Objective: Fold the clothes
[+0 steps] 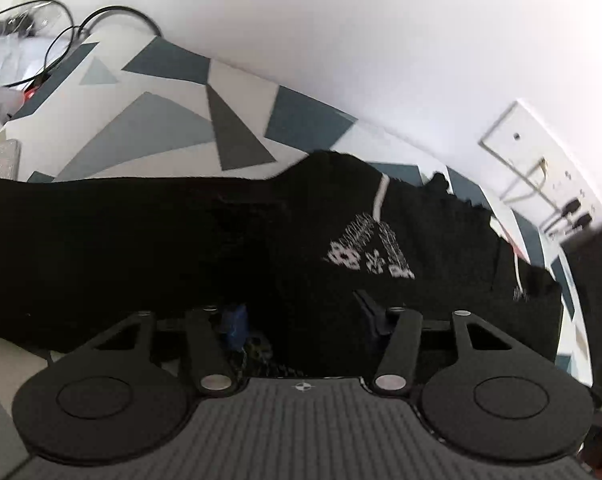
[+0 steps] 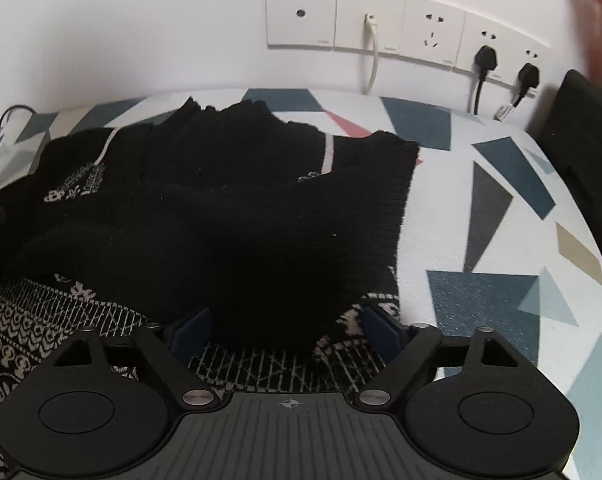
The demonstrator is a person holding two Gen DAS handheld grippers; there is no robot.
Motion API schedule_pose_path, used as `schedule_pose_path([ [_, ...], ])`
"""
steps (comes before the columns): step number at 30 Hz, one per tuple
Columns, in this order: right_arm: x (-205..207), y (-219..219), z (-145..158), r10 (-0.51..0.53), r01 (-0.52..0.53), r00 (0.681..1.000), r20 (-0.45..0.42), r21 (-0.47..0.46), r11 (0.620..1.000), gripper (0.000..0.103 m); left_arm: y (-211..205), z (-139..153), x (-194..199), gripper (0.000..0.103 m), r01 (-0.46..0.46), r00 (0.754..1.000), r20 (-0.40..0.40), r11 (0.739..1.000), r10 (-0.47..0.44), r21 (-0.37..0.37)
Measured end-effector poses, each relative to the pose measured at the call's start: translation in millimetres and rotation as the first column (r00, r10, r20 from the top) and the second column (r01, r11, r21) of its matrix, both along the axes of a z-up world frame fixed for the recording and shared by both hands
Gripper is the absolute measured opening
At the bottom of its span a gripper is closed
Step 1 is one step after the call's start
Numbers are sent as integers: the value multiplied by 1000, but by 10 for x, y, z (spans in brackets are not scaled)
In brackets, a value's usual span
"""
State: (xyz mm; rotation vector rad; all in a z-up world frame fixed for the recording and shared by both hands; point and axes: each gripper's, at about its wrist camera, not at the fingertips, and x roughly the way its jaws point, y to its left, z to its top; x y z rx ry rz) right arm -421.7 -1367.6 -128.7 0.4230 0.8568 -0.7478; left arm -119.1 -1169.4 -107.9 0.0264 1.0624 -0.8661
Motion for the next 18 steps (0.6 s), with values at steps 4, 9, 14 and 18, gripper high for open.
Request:
schedule_pose_path([
  [4,1,-99,86,-41,39,997,69,26,999,85,46,16,44,58,-44,999,26,999,43,23],
  [9,-24,-444,149,-129,111,975,180,105,988,62,-29,-72,24,61,-3,991,130,997,-6,72],
  [14,308,-684,-22,-109,106,990,92,34,994,70,-18,-36,0,11,-16,989,147,999,11,35],
  [18,521,-645,-141,-80,80,997,1,-78,994,74,-67,174,-204,10,51,952,302,999,-52,11],
])
